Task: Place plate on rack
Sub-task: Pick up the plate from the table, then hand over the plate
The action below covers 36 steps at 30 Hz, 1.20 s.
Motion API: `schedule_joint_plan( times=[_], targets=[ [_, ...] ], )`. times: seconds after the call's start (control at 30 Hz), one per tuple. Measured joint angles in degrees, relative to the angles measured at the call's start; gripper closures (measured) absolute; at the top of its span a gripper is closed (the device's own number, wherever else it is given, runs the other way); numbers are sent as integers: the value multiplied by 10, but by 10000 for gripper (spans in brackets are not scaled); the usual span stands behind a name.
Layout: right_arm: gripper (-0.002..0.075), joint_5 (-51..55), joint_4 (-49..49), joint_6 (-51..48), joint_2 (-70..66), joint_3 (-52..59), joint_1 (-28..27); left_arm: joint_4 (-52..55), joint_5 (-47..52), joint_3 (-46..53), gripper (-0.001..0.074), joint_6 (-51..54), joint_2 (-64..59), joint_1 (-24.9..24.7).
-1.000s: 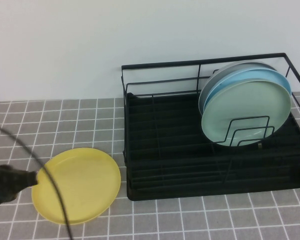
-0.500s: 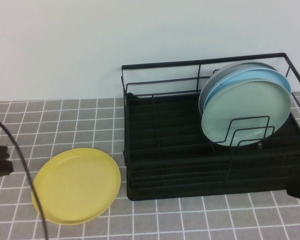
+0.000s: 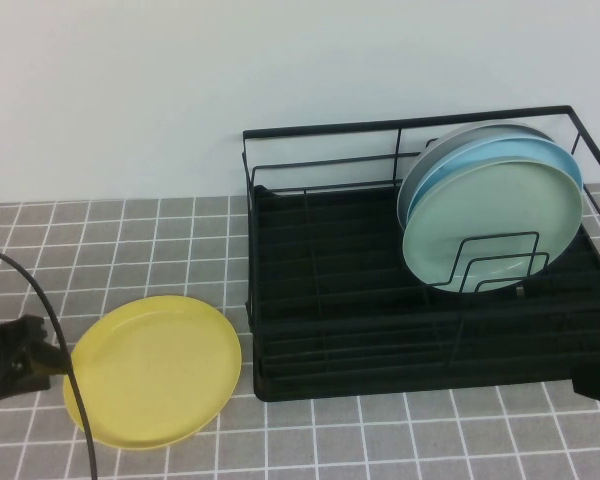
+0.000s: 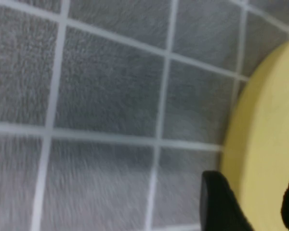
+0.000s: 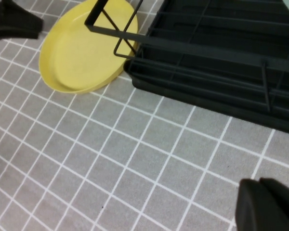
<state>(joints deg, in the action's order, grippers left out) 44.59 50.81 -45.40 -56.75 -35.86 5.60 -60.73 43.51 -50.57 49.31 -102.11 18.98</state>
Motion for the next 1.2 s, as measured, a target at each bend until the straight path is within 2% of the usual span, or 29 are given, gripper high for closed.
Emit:
schedule_joint_plan(
  times=[0.2,0.3,0.37,0.8,1.2],
  targets=[
    [727,9,0,0,0,0,0,-51,23,-24,537,57,-71,0],
    [727,18,0,-2,0,0,0,-50,27,-32,640,63,-94,0],
    [727,23,0,-2,0,0,0,-42,27,-33,735,69,-99,0],
    [727,41,1,-1,0,0,0,-37,47,-33,735,61,-63,0],
    [727,50,18,-4,0,0,0,-30,87,-33,735,42,139,-1]
  ],
)
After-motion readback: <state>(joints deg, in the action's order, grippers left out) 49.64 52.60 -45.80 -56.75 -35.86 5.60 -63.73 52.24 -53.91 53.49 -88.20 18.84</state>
